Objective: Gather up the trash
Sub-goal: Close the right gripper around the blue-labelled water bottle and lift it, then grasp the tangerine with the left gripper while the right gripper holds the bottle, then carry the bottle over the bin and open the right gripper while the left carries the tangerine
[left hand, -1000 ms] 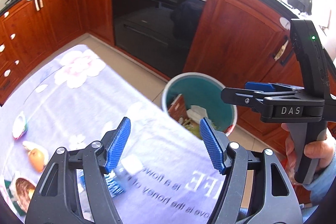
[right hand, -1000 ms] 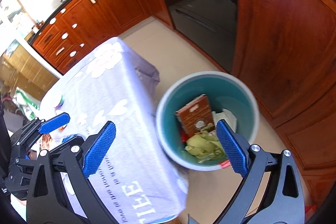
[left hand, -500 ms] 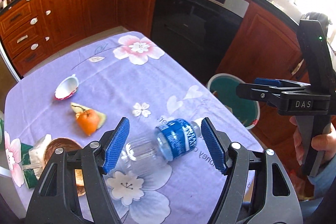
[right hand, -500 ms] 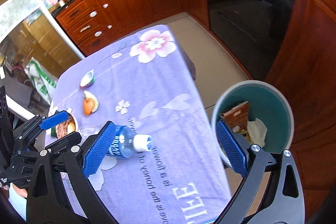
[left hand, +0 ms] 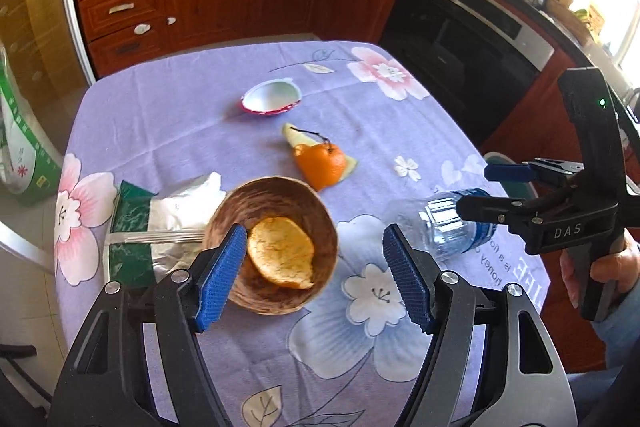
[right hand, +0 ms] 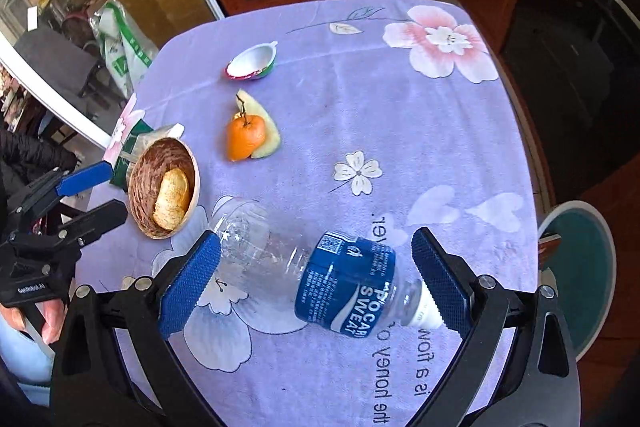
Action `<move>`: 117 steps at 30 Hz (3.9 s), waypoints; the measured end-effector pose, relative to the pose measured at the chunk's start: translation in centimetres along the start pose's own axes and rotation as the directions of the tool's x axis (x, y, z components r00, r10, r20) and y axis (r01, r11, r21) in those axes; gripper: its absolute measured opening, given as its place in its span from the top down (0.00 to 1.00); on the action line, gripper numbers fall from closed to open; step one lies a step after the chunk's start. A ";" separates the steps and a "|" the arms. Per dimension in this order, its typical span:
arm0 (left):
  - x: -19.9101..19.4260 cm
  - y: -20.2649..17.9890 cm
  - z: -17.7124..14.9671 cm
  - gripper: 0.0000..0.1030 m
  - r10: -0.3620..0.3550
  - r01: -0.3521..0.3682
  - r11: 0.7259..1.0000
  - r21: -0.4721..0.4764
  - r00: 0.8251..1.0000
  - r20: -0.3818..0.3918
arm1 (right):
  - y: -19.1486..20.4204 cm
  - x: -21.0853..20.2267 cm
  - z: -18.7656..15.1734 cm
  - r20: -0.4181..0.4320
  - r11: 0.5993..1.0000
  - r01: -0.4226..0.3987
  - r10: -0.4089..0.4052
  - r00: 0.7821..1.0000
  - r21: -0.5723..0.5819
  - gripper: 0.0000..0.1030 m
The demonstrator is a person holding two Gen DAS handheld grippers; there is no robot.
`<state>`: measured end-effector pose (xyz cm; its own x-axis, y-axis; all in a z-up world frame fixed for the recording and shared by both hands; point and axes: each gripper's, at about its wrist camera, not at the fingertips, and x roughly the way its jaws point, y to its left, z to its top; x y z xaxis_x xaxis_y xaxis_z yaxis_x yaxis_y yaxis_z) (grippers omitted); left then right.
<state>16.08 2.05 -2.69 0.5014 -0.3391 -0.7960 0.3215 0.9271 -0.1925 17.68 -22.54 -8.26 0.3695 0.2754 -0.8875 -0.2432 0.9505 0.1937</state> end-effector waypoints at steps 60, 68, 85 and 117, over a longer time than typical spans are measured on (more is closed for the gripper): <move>12.3 -1.2 6.2 0.47 0.016 -0.016 1.000 0.006 0.985 -0.174 | -6.9 1.6 -1.9 0.046 0.978 -0.087 0.079 0.996 0.192 0.36; 12.1 -2.1 5.6 0.80 0.065 -0.059 0.997 0.046 0.986 -0.156 | -8.0 1.0 -2.7 0.072 0.968 -0.088 0.073 0.995 0.237 0.36; 4.9 -11.2 6.3 0.82 -0.016 0.020 0.984 0.180 1.000 -0.025 | -11.9 -5.7 -6.0 0.217 0.941 -0.100 0.029 0.976 0.323 0.36; 11.6 -33.0 5.4 0.81 -0.263 0.326 0.838 0.437 0.944 -0.200 | -30.9 -8.2 -13.9 0.214 0.720 -0.033 -0.162 0.963 0.694 0.36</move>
<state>15.64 -33.36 -2.51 0.2279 -0.5319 -0.8156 0.7842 0.5968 -0.1701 9.68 -56.14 -12.78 0.5877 0.1417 -0.7966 0.4349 0.7749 0.4587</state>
